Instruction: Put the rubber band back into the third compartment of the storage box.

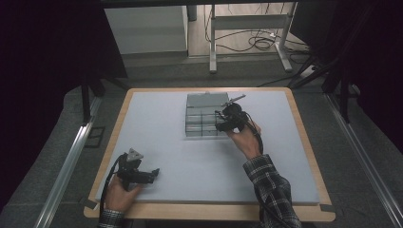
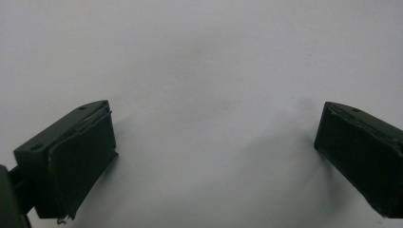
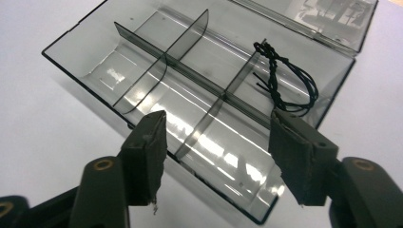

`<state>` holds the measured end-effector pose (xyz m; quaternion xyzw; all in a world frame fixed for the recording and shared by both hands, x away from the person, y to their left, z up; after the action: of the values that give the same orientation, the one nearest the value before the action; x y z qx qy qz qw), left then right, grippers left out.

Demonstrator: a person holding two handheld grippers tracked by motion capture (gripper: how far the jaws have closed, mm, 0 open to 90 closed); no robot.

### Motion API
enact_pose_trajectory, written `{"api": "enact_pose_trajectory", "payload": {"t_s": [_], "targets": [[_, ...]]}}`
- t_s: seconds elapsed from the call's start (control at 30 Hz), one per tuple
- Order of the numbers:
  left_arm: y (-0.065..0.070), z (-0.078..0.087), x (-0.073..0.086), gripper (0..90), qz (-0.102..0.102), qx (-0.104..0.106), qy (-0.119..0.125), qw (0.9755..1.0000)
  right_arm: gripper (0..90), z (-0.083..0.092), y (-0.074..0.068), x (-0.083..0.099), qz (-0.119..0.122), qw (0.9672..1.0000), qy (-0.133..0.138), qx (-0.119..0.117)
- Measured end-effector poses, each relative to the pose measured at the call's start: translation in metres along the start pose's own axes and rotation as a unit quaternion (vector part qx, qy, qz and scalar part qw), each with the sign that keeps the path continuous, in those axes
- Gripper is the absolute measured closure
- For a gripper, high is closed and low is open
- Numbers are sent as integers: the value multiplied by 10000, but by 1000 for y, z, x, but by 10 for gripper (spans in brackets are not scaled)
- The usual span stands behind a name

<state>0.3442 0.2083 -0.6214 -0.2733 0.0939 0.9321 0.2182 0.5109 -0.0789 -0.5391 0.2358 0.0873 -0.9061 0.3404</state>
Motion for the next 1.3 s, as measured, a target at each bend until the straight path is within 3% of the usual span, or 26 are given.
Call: {"api": "enact_pose_trajectory", "payload": {"t_s": [0.47, 1.3], "targets": [[0, 0, 0, 0, 2, 1, 1, 10000, 281, 14, 4, 17, -49, 9998, 141, 96], [0, 0, 0, 0, 2, -1, 0, 10000, 234, 27, -11, 54, 197, 9995, 132, 207]]}}
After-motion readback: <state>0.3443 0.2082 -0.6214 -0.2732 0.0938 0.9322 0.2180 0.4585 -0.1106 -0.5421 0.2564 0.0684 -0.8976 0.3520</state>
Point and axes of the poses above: each handheld gripper's, and its own axes: z roughly backward along the jaws, x roughly out of its underside, y roughly to its right, the point moved 9 cm from there along -z, roughly forward along the jaws, and after that the axes turned 10 degrees about -y, right-handed, at the moved point
